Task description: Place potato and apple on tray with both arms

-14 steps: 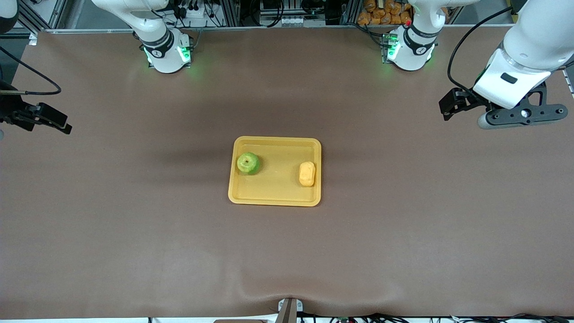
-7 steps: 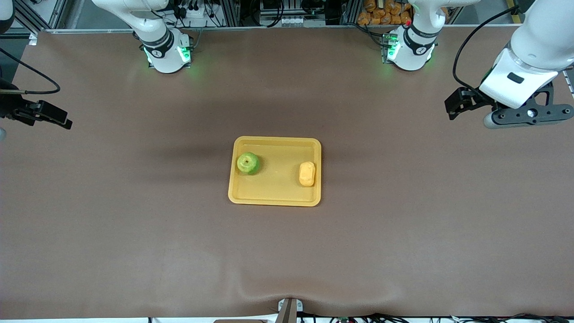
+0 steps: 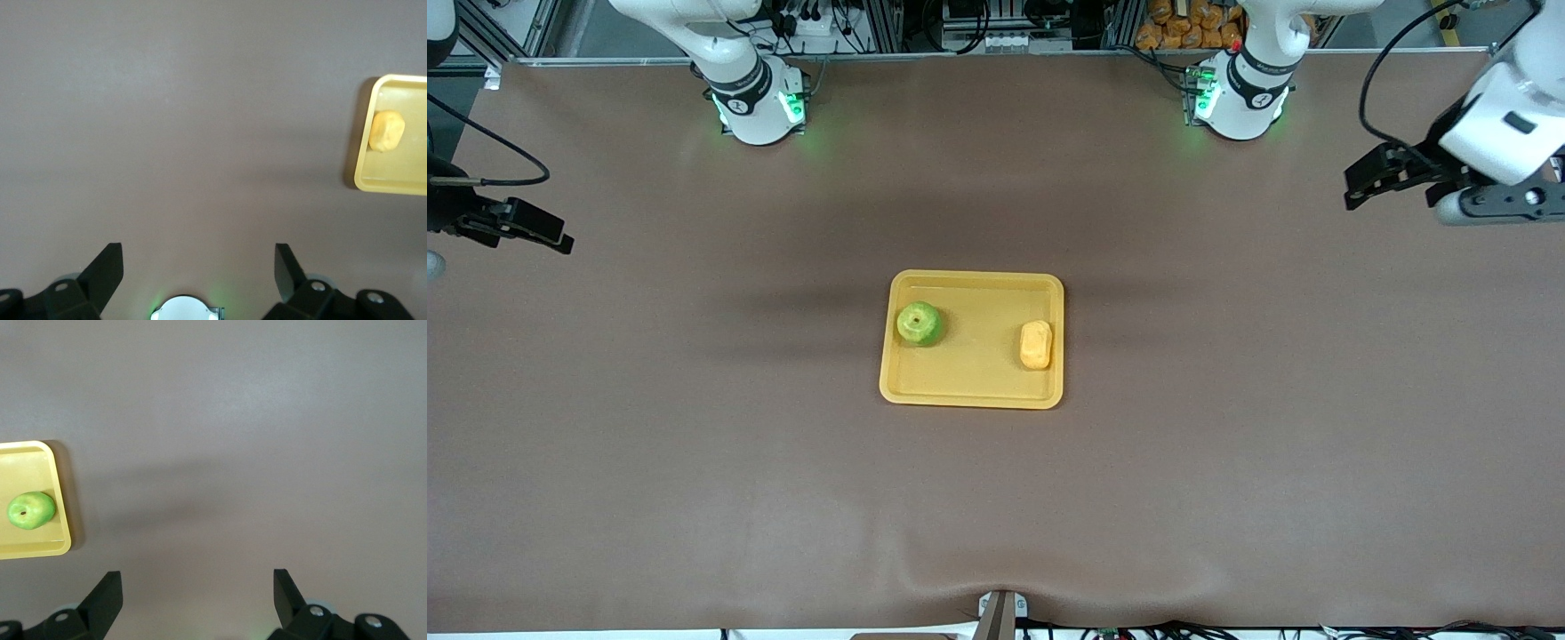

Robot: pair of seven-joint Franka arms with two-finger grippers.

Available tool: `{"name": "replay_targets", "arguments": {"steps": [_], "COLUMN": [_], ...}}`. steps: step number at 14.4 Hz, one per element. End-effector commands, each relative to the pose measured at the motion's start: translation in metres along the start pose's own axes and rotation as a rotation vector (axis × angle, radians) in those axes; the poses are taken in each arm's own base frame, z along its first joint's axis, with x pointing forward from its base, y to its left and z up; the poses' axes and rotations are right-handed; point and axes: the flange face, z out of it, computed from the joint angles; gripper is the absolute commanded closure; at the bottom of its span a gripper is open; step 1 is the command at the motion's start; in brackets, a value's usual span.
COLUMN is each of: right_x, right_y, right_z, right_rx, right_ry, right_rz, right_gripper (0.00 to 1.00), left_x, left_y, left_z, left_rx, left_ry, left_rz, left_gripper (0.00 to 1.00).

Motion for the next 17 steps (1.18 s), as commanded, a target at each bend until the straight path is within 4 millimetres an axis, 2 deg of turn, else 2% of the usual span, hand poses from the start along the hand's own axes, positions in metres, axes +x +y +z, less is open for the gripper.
{"name": "replay_targets", "arguments": {"steps": [1,5,7,17], "right_x": [0.009,0.01,0.011,0.01], "right_y": [-0.002,-0.01,-0.001,0.0], "right_z": [-0.006,-0.008,0.0,-0.002], "right_rx": [0.002,0.003,0.004,0.068], "right_ry": [0.04,0.06,0.039,0.037], "right_rz": [-0.011,-0.024,-0.005,0.008], "right_gripper": [0.0,0.0,0.0,0.0], "left_x": [-0.02,-0.027,-0.024,-0.02], "left_y": [-0.004,0.002,0.0,-0.006], "left_z": [-0.003,-0.01,-0.013,-0.021], "left_rx": [-0.023,-0.007,-0.006,0.027], "left_ry": [-0.001,-0.005,0.003,0.027], "left_rz": [0.021,0.035,0.032,0.034], "left_gripper": [0.0,0.0,0.0,0.0]}}
